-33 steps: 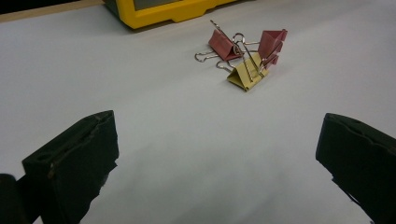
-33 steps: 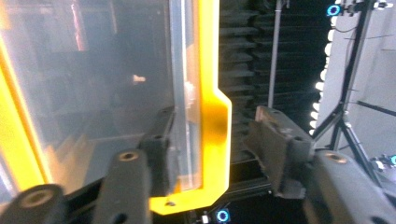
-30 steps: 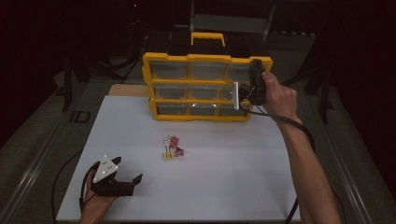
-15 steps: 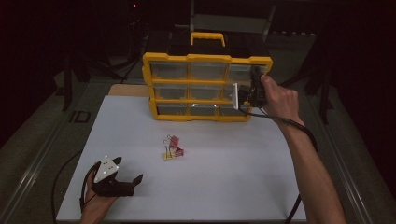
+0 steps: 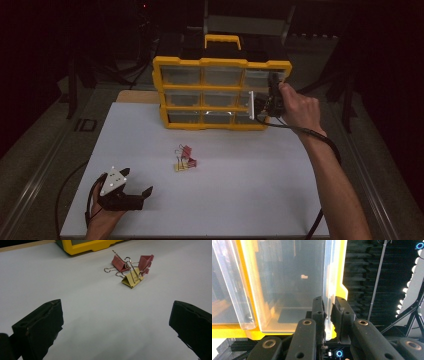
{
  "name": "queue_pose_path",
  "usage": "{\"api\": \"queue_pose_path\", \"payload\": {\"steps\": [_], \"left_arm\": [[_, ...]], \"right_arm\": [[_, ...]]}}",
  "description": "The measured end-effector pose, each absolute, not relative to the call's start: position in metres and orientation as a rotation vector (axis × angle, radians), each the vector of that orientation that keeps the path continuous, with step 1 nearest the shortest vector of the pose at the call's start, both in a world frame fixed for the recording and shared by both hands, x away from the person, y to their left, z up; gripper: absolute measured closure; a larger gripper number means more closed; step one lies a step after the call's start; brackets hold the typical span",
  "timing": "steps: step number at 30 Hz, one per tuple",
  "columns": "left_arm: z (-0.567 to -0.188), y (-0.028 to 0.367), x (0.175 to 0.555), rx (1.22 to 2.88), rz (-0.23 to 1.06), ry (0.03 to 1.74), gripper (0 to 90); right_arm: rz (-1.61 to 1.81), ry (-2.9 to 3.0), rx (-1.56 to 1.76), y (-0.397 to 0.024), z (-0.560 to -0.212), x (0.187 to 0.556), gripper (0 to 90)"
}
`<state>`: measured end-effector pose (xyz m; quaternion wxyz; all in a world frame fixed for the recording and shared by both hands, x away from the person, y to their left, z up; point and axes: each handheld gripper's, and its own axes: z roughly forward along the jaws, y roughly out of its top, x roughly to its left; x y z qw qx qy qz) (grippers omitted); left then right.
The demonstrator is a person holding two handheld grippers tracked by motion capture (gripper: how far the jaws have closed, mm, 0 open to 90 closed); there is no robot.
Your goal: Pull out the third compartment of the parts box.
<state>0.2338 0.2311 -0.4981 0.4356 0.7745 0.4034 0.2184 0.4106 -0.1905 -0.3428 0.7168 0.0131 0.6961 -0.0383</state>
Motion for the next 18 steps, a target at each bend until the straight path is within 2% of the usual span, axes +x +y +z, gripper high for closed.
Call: {"api": "queue_pose_path", "payload": {"steps": [18], "left_arm": [[-0.4984, 0.2313, 0.2342, 1.928, 0.543, 1.007, 0.2]], "right_arm": [[-0.086, 1.56, 0.015, -0.1916, -0.3398, 0.4011, 79.7]]}}
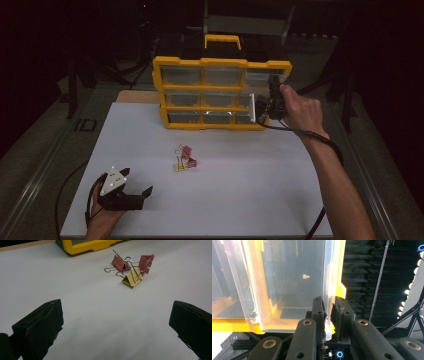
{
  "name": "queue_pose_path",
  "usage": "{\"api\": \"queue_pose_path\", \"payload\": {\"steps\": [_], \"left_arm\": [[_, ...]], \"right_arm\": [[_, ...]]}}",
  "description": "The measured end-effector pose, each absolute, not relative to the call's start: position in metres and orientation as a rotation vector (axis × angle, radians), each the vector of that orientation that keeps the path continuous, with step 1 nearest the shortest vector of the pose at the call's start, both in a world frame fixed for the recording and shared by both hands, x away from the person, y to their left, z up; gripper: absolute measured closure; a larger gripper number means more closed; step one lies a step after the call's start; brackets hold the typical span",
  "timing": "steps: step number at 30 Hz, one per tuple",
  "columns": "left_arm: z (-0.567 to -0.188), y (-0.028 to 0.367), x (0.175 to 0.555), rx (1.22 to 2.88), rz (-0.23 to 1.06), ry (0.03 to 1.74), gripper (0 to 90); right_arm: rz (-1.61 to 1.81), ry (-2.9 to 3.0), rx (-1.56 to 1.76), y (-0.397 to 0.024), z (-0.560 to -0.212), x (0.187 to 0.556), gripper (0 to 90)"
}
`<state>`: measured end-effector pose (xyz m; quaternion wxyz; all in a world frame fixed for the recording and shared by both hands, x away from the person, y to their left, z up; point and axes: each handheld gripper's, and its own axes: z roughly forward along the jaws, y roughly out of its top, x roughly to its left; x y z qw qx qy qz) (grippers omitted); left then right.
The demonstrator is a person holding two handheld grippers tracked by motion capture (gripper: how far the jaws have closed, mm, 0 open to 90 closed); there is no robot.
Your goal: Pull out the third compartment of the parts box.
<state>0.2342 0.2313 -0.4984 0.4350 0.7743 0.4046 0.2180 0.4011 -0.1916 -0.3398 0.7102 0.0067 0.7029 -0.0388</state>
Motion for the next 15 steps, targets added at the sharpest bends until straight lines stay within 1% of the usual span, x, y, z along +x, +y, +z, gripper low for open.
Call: {"api": "queue_pose_path", "payload": {"steps": [15], "left_arm": [[-0.498, 0.231, 0.234, 1.925, 0.546, 1.005, 0.2]], "right_arm": [[-0.074, 1.586, 0.008, -0.193, -0.336, 0.387, 79.5]]}}
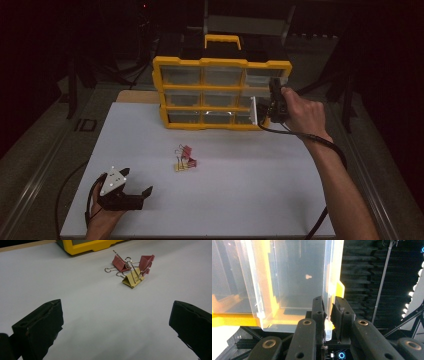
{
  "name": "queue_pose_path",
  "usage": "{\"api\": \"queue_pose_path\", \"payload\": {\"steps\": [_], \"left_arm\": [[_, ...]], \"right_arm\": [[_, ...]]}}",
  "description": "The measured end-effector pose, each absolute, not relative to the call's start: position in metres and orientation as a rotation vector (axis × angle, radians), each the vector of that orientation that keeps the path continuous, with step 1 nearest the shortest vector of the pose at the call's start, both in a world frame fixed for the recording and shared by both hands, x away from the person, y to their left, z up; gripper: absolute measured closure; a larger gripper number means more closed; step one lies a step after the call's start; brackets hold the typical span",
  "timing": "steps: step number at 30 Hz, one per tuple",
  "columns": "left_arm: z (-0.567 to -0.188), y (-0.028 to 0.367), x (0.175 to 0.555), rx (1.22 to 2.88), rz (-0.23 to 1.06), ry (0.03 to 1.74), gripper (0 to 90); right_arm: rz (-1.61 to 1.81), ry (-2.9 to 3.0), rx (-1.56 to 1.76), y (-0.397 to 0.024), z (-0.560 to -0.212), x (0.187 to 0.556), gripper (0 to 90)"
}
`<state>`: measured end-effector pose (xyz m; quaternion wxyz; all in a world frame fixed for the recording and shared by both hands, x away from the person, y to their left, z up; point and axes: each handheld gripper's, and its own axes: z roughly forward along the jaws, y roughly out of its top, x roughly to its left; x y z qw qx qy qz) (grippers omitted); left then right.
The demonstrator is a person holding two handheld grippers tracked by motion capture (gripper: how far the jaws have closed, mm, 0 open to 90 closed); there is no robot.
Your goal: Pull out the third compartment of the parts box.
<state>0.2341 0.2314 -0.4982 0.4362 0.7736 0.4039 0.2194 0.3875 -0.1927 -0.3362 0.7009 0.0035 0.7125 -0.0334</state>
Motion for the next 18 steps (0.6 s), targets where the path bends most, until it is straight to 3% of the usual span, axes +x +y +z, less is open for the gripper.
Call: {"api": "queue_pose_path", "payload": {"steps": [18], "left_arm": [[-0.498, 0.232, 0.234, 1.919, 0.544, 1.011, 0.2]], "right_arm": [[-0.063, 1.59, -0.01, -0.195, -0.337, 0.367, 79.4]]}}
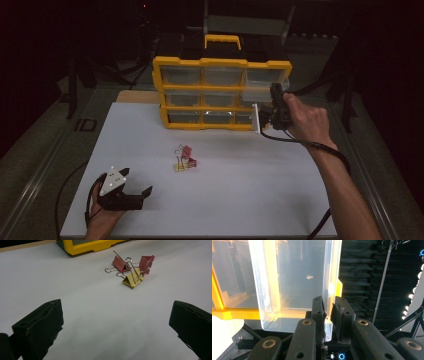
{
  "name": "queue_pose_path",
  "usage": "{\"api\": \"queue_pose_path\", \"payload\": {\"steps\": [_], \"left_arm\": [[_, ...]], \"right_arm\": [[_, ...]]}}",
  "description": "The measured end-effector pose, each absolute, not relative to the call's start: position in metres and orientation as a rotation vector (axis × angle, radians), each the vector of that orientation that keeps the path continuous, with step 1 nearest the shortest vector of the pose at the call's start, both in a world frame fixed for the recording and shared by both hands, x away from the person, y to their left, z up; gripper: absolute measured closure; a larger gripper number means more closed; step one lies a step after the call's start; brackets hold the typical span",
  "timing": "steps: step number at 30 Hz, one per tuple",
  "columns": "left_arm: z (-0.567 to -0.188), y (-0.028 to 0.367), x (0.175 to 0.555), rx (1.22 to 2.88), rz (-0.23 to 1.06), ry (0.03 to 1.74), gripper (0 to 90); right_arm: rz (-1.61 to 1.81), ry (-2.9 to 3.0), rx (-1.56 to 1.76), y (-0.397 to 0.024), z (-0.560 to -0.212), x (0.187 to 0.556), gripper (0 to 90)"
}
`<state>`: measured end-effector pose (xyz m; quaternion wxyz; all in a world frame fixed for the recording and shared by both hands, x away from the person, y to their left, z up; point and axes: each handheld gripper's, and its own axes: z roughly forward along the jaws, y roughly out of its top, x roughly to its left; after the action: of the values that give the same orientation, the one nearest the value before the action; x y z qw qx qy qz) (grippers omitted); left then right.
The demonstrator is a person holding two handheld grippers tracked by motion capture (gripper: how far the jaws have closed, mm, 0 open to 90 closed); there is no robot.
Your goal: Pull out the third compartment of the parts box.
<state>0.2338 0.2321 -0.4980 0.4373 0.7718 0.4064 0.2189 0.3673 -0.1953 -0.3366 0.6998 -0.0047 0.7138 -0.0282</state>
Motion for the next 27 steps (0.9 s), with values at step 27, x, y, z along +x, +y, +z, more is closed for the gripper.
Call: {"api": "queue_pose_path", "payload": {"steps": [27], "left_arm": [[-0.499, 0.231, 0.234, 1.922, 0.543, 1.012, 0.2]], "right_arm": [[-0.044, 1.617, -0.043, -0.2, -0.334, 0.339, 78.9]]}}
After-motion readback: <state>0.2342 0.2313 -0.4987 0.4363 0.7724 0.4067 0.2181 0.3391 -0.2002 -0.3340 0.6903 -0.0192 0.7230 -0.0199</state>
